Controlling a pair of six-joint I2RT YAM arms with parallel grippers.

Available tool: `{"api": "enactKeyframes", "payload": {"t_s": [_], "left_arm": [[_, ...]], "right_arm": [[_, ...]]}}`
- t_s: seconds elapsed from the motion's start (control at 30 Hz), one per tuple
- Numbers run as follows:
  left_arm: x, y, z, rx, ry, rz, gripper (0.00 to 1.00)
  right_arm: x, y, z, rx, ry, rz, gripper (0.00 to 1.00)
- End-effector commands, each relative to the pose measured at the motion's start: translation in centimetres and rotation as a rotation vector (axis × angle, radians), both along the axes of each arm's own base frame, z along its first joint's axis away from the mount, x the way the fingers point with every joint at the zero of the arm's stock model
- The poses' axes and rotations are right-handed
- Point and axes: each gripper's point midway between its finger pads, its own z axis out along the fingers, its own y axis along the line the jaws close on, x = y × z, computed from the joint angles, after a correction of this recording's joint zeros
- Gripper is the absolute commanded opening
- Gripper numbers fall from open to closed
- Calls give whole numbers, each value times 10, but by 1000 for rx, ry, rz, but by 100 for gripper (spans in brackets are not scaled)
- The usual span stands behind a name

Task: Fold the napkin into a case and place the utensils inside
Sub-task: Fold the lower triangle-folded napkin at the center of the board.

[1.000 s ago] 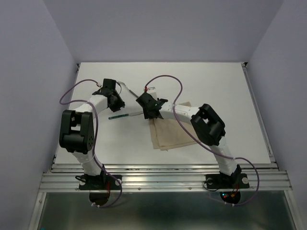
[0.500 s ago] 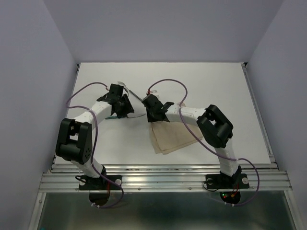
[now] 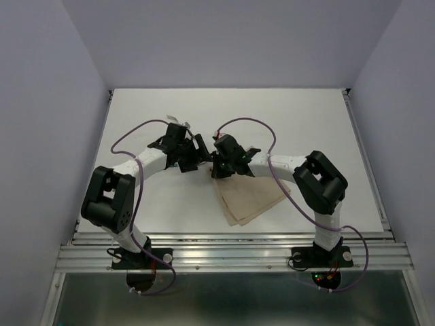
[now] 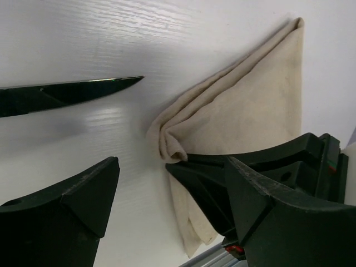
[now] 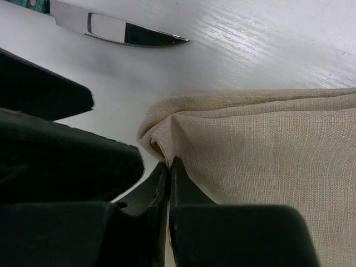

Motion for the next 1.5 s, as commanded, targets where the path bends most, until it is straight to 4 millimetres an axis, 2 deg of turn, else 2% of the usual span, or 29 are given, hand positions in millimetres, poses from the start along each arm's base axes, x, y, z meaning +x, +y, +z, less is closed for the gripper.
{"api": "enactKeyframes", "payload": {"t_s": [0.0, 0.13, 0.37, 0.53, 0.73, 0.83, 0.87, 0.93, 1.13, 1.3, 1.47], "left_arm": [[-6, -16, -6, -76, 14, -33, 86], [-8, -21, -20, -98, 39, -41, 82], [-6, -32, -24, -166, 22, -62, 78], [-11, -40, -23, -225, 37, -90, 75], [-16, -46, -26, -265, 60, -112, 73], [-20, -49, -24, -296, 68, -118, 70], [-20, -50, -23, -301, 67, -118, 69], [-21, -51, -22, -314, 67, -115, 65], [-22, -51, -25, -317, 79, -115, 49], [-22, -51, -28, -315, 83, -113, 40], [-22, -51, -29, -311, 92, -109, 23]], "right_arm": [[0, 14, 32, 97, -48, 42, 1], [-3, 17, 34, 116, -39, 58, 1], [-3, 11, 30, 109, -31, 52, 1], [-2, 7, 31, 104, -38, 32, 20], [0, 9, 31, 104, -38, 30, 30], [0, 8, 32, 105, -38, 24, 45], [0, 8, 31, 103, -36, 22, 46], [0, 8, 33, 106, -40, 23, 50], [0, 5, 44, 114, -62, 16, 51], [-6, -2, 55, 121, -83, 30, 61], [-20, -24, 53, 88, -85, 12, 73]]}}
